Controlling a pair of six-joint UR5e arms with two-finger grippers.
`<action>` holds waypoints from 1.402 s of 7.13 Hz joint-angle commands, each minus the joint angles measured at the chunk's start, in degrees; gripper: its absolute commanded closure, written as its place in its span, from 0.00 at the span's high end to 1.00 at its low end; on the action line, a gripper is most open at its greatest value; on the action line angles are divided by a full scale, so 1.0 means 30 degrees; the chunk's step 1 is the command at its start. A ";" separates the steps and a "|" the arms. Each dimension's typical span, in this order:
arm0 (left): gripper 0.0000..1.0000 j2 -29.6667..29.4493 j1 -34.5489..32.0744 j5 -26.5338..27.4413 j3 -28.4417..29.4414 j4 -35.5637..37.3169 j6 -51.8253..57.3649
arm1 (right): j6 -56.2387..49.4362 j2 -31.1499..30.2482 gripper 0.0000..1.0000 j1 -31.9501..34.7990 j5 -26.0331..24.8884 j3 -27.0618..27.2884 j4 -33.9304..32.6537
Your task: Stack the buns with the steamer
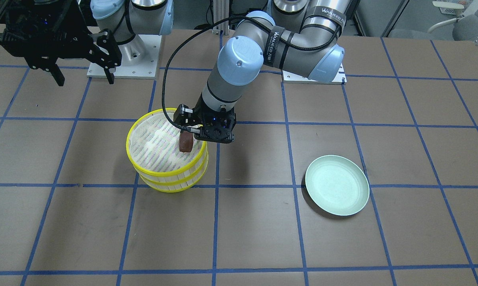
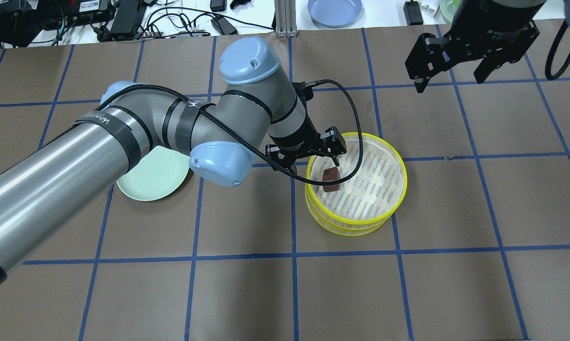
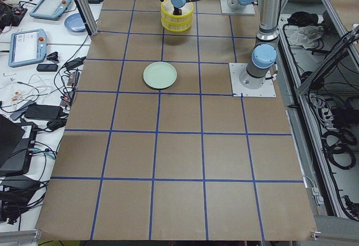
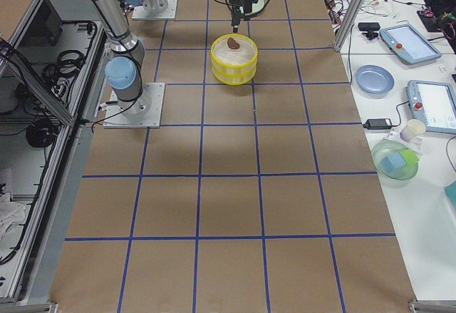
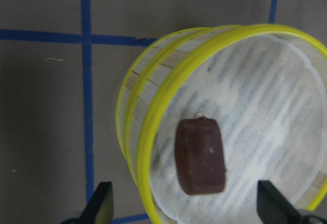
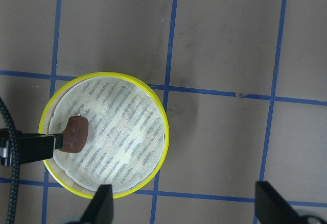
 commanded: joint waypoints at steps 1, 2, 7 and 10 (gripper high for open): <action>1.00 0.0946 0.1137 0.2749 0.0813 -0.1112 0.0115 | -0.0015 0.0064 0.96 0.0018 -0.0090 -0.0014 -0.0291; 1.00 0.1445 0.1722 0.3429 0.1834 -0.2860 0.0318 | -0.0015 0.0093 0.99 0.0018 0.0227 -0.0014 -0.0465; 1.00 0.4782 0.5764 0.6510 0.3160 -0.7966 0.7552 | -0.0015 0.0240 1.00 -0.0012 0.0317 -0.0073 -0.0935; 1.00 0.6105 0.7814 0.6337 0.3397 -0.9174 0.9359 | -0.0015 0.0124 1.00 -0.0012 0.0085 -0.0043 -0.0761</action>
